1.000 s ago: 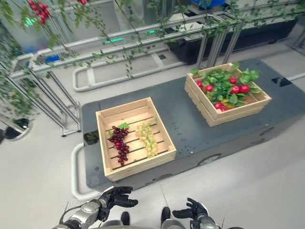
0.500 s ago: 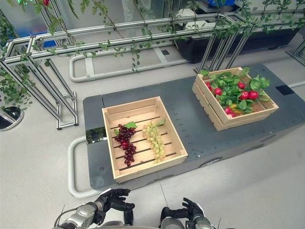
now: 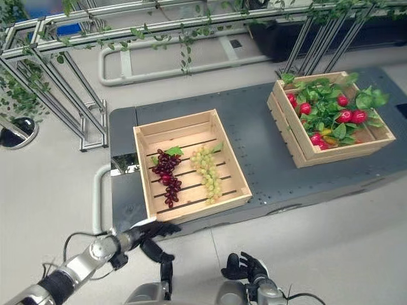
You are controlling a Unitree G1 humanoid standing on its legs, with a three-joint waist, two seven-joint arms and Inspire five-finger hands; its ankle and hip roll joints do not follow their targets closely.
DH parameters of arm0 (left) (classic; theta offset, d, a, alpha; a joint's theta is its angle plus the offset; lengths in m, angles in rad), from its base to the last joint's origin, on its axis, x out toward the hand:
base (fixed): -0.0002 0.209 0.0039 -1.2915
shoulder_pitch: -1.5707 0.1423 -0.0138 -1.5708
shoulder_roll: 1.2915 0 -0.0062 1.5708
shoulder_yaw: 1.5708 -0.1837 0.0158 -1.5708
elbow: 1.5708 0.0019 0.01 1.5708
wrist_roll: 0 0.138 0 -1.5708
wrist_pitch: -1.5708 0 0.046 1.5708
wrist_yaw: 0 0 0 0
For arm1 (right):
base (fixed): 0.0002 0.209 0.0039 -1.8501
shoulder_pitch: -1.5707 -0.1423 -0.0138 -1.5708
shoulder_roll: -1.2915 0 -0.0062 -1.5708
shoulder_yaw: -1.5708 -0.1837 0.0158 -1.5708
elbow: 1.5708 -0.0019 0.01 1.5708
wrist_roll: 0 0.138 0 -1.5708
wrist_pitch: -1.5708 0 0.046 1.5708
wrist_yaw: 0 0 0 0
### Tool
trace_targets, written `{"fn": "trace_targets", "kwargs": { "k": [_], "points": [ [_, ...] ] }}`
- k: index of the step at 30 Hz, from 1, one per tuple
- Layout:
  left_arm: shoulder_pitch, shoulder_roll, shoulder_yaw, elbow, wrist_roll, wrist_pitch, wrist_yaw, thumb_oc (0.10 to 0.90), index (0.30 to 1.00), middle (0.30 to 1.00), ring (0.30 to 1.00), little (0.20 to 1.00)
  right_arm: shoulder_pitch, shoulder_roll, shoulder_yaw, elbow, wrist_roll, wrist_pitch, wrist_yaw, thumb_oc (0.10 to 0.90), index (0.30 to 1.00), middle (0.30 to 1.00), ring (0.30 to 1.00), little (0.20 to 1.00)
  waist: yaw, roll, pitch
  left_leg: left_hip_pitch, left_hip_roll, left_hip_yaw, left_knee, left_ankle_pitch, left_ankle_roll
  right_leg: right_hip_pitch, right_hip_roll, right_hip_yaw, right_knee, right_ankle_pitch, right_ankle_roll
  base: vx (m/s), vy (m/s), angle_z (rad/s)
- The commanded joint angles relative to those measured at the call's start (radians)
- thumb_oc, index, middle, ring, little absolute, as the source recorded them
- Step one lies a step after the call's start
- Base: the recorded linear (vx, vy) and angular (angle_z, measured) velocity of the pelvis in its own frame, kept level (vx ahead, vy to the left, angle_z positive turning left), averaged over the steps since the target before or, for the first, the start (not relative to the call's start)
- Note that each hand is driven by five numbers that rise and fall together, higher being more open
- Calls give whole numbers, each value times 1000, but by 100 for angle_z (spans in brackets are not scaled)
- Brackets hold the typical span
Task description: Pick up the fruits from the basket on one side to the basket on the other side
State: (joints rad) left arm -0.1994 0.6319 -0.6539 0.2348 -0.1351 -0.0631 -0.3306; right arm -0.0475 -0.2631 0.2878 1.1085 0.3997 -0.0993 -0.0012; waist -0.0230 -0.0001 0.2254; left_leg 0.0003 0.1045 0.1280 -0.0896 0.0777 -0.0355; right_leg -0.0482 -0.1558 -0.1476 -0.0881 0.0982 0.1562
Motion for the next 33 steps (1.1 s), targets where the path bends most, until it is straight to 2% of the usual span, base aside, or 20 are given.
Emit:
{"fn": "trace_targets", "kwargs": {
  "k": [1, 3, 5, 8, 12, 14, 16, 17, 18, 19, 21, 23, 27, 31, 33],
  "points": [
    [-185, -10, 43, -179, -146, -41, -25, 800, 900, 900, 900, 900, 56, -23, 9, -19, 13, -2, -10, 800, 900, 900, 900, 900, -22, 1, -77, -37, -9, 1, 2, -5, 38, -21, -8, -13, 1, 66, -17, 81, -26, -2],
    [-200, 10, 47, -232, -169, -17, -50, 800, 900, 900, 900, 900, 66, -26, 5, -11, 7, -9, -4, 800, 900, 900, 900, 900, -23, 4, -79, -40, -9, -8, 2, -2, 35, -18, -5, -14, 1, 62, -21, 69, 1, -11],
    [-209, 30, 53, -277, -177, 25, -132, 800, 900, 900, 900, 900, 75, -29, 3, -7, -2, -11, -5, 800, 900, 900, 900, 900, -23, 8, -83, -42, -12, -17, 2, -3, 32, -15, -6, -15, 1, 58, -22, 66, 15, -9],
    [-251, 87, 8, -341, -154, 105, -269, 800, 900, 900, 900, 900, 71, -43, 3, 4, -2, -13, -1, 800, 900, 900, 900, 900, -29, 20, -82, -46, -14, -23, 2, -2, 28, -15, -14, -19, 1, 57, -18, 37, 32, 1],
    [-300, 148, -33, -411, -151, 165, -373, 800, 900, 900, 900, 900, 79, -54, 6, 0, -2, -7, -4, 800, 900, 900, 900, 900, -37, 27, -86, -39, -17, -16, 2, -9, 28, -8, -22, -18, 1, 53, -11, 66, 38, 3],
    [-328, 178, -41, -439, -166, 157, -351, 800, 900, 900, 900, 900, 80, -57, 6, 7, -14, -6, 2, 800, 900, 900, 900, 900, -41, 32, -92, -33, -18, -10, 2, -12, 28, -3, -25, -16, 1, 52, -10, 89, 39, 2],
    [-350, 187, -31, -477, -172, 136, -207, 800, 900, 900, 900, 900, 82, -55, 15, 14, -13, -8, -4, 800, 900, 900, 900, 900, -41, 35, -98, -24, -16, -6, 2, -17, 28, 4, -28, -13, 1, 48, -9, 78, 26, 0],
    [-349, 186, -24, -478, -165, 137, -188, 800, 900, 900, 900, 900, 84, -56, 15, 13, -13, -7, -4, 800, 900, 900, 900, 900, -41, 35, -98, -22, -15, -5, 2, -17, 27, 6, -28, -14, 1, 47, -9, 90, 24, 0],
    [-339, 179, 17, -482, -109, 112, -76, 800, 900, 900, 900, 900, 96, -50, 12, 10, -21, -9, -7, 800, 900, 900, 900, 900, -38, 35, -103, -19, -14, -5, 2, -18, 27, 12, -28, -16, 1, 43, -11, 65, 15, 0],
    [-335, 178, 27, -483, -97, 111, -59, 800, 900, 900, 900, 900, 99, -48, 11, 10, -23, -11, -7, 800, 900, 900, 900, 900, -37, 35, -104, -18, -14, -5, 2, -18, 27, 13, -28, -16, 1, 42, -11, 77, 13, -1],
    [-310, 171, 88, -479, -36, 70, 53, 800, 900, 900, 900, 900, 112, -41, 4, 6, -29, -15, -11, 800, 900, 900, 900, 900, -31, 33, -106, -18, -15, -9, 2, -18, 26, 16, -29, -17, 1, 39, -13, 49, -2, -3],
    [-227, 162, 236, -440, 90, -25, 173, 800, 900, 900, 900, 900, 146, -25, -8, -14, -37, -30, -21, 800, 900, 900, 900, 900, -18, 27, -104, -20, -16, -17, 2, -21, 26, 17, -27, -22, 1, 35, -18, 53, -13, -3],
    [-141, 166, 367, -376, 231, -135, 314, 800, 900, 900, 900, 900, 163, -19, -19, -23, -42, -50, -18, 800, 900, 900, 900, 900, -9, 19, -90, -23, -14, -20, 2, -22, 25, 15, -23, -27, 1, 31, -24, 31, -9, 0],
    [-149, 165, 362, -290, 338, -173, 457, 800, 900, 900, 900, 900, 149, -27, -5, -36, -32, -69, -14, 800, 900, 900, 900, 900, -12, 10, -57, -35, -12, -16, 2, -22, 27, 1, -18, -22, 1, 29, -30, -15, -6, 3],
    [-176, 163, 333, -253, 373, -160, 507, 800, 900, 900, 900, 900, 135, -34, 6, -40, -23, -78, -12, 800, 900, 900, 900, 900, -17, 10, -38, -42, -12, -13, 2, -20, 29, -7, -15, -18, 1, 31, -35, -50, 0, 3]
  ]
}}
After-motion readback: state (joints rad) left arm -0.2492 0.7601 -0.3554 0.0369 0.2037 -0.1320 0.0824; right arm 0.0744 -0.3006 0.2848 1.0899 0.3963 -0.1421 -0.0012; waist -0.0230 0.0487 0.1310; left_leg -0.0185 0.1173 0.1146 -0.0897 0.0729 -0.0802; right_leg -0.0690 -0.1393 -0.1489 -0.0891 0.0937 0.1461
